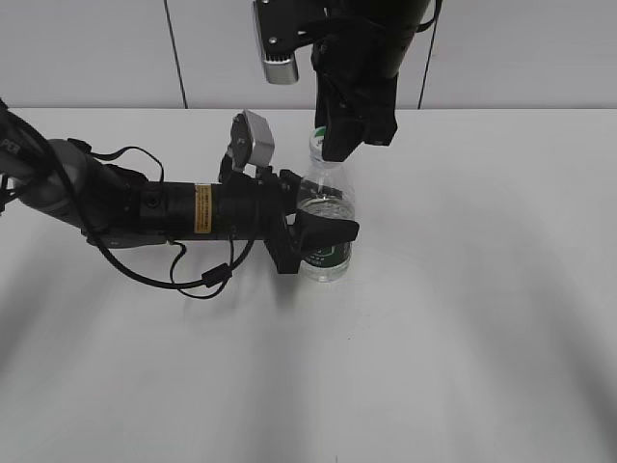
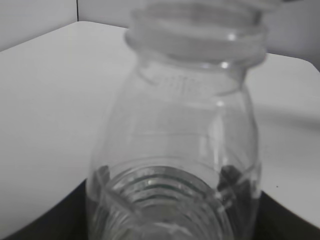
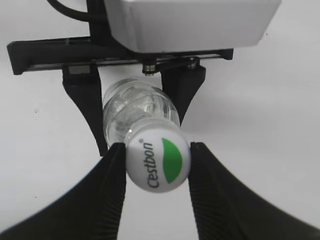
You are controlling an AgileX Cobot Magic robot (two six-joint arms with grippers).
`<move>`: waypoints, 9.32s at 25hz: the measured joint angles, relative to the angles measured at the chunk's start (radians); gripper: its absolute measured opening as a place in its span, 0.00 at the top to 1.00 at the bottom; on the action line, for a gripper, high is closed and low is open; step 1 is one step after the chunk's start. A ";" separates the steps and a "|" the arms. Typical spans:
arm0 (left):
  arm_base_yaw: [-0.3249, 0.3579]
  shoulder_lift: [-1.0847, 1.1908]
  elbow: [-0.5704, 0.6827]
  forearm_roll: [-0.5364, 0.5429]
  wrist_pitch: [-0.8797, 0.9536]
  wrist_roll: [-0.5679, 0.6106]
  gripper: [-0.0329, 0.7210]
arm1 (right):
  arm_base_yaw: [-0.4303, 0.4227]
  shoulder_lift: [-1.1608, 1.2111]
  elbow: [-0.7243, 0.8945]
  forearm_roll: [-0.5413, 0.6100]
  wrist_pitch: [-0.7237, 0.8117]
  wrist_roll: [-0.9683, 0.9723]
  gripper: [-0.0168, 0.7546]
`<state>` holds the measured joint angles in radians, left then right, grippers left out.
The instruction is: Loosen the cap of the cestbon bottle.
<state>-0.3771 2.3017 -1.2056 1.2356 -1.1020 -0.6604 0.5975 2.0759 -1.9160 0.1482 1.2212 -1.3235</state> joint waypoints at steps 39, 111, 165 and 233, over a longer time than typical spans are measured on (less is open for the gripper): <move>0.000 0.000 -0.001 0.041 -0.022 -0.006 0.42 | -0.412 -0.103 0.234 -0.014 -0.036 1.137 0.59; 0.000 -0.155 0.000 0.113 -0.099 -0.072 0.20 | -0.430 -0.134 0.581 -0.024 -0.384 1.299 0.23; 0.356 -0.840 -0.105 -1.110 2.317 0.514 0.55 | -0.430 -0.919 0.755 -0.096 -0.004 1.306 0.22; 0.440 -2.308 0.667 -1.314 2.157 0.777 0.58 | -0.430 -2.081 1.413 -0.207 -0.123 1.301 0.22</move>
<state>0.0626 -0.0059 -0.5383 -0.0780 1.0549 0.1167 0.1672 -0.0052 -0.5033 -0.0591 1.0977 -0.0229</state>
